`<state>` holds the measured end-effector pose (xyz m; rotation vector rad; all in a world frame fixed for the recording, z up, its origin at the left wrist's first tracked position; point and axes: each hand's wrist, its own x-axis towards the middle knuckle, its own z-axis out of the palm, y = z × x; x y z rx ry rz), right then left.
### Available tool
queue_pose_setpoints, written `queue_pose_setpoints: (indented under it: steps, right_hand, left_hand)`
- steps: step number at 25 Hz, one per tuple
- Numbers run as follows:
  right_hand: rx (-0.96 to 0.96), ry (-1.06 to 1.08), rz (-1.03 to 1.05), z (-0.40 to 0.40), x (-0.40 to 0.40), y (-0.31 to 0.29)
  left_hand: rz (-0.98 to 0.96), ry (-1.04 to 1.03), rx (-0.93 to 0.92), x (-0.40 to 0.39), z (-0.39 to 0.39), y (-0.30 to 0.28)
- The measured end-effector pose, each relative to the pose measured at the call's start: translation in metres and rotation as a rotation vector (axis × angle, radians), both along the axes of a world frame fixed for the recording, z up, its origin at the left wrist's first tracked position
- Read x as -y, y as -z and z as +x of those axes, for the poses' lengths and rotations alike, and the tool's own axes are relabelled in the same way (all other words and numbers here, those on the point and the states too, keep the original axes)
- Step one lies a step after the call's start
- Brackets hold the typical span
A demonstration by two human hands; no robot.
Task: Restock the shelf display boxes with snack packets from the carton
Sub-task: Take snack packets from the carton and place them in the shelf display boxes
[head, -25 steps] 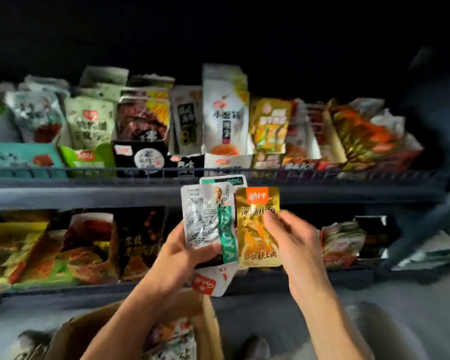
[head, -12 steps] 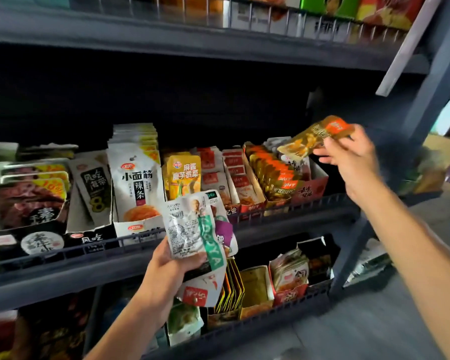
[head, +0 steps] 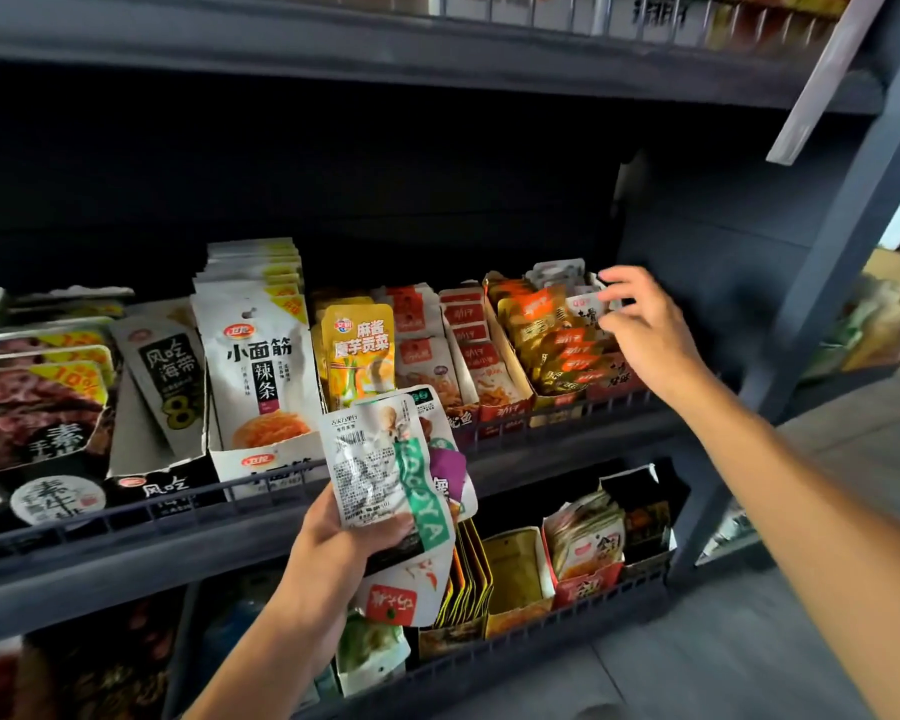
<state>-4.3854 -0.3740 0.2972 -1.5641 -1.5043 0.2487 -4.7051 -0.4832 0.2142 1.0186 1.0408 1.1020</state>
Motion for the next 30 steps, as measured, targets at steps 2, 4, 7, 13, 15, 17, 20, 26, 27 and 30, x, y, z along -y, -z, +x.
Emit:
queue_pose_setpoints:
  steps: [2,4,7,13,15,17,20,26,27,30]
  right_hand:
    - [0.106,-0.024,0.131,-0.004,0.009,0.008]
    - [0.304,-0.107,0.097,-0.007,0.008,0.010]
    - [0.686,-0.109,0.062,-0.020,0.002,0.000]
    - [0.965,-0.222,-0.016,-0.054,-0.017,-0.020]
    - [0.739,-0.229,0.058,-0.054,-0.018,-0.027]
    - [0.553,-0.196,0.103,-0.042,-0.018,-0.031]
    - [0.531,-0.195,0.022,-0.036,-0.010,-0.034]
    - [0.659,-0.176,-0.012,-0.059,-0.013,-0.031]
    - [0.484,-0.141,-0.008,-0.054,-0.013,-0.035]
    - [0.091,-0.085,0.009,-0.026,-0.013,-0.041]
  left_hand:
    - [0.002,0.004,-0.002,0.002,0.001,0.003]
    - [-0.010,0.010,-0.006,0.002,0.003,0.005]
    - [-0.022,0.011,-0.014,0.002,0.004,0.006]
    - [-0.018,0.007,-0.011,0.002,0.004,0.004]
    - [-0.017,0.006,-0.005,0.002,0.004,0.004]
    - [-0.015,0.009,0.005,0.002,0.004,0.005]
    - [-0.021,0.011,0.017,0.000,0.005,0.007]
    - [-0.020,0.024,0.027,0.002,0.006,0.007]
    - [-0.017,0.023,0.026,0.002,0.005,0.006]
    - [-0.016,0.015,0.030,0.000,0.002,0.007]
